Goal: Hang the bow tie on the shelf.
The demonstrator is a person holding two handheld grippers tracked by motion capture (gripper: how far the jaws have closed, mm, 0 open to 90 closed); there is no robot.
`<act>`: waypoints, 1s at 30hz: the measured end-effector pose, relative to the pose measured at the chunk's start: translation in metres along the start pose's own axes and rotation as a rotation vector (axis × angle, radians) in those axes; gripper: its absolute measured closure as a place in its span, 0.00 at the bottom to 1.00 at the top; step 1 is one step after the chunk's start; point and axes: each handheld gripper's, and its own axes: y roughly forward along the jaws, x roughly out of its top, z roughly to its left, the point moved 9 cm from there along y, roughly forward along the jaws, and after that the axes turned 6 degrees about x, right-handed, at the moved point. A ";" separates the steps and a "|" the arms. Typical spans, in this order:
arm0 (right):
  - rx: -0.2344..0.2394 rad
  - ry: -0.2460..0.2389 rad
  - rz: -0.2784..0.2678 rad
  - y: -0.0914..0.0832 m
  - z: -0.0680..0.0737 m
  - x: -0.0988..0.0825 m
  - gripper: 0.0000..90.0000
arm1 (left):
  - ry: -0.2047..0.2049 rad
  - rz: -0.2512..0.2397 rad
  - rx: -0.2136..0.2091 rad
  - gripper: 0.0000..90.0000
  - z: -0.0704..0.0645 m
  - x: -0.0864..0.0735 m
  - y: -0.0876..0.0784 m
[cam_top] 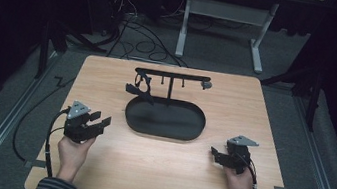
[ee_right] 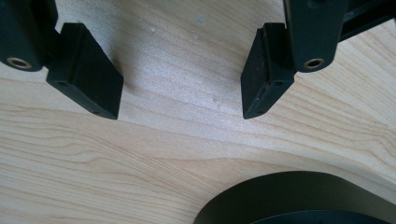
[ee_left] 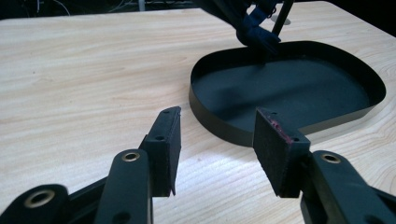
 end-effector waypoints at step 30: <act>-0.001 0.000 0.000 0.000 0.000 0.000 0.35 | -0.046 0.081 0.004 0.58 0.000 -0.049 0.017</act>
